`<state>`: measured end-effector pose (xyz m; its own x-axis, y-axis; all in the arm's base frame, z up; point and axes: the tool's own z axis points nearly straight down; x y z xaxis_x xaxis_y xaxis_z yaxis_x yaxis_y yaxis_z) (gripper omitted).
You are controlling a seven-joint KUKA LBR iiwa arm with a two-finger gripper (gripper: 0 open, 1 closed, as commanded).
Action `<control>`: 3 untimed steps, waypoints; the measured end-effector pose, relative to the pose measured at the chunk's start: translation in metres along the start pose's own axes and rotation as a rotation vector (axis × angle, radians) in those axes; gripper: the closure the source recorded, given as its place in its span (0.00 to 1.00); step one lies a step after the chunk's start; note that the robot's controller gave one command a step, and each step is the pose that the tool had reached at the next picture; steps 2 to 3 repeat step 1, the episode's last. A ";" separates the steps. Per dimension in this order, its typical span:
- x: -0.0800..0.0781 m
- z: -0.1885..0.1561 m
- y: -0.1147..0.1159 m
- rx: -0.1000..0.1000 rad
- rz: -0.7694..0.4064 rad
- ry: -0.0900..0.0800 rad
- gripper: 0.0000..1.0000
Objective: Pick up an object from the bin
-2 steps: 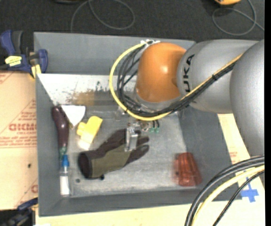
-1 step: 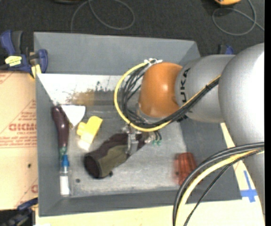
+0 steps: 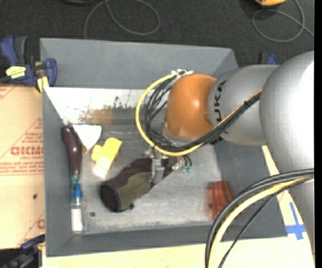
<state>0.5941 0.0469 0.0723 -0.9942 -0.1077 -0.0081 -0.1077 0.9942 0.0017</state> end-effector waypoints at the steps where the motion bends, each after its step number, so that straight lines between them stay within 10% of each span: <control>1: -0.009 -0.133 0.006 0.001 0.002 -0.004 1.00; 3: -0.009 -0.133 0.006 0.001 0.002 -0.004 1.00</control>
Offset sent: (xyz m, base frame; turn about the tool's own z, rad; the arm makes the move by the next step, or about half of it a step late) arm 0.0000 0.0000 0.0000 0.0000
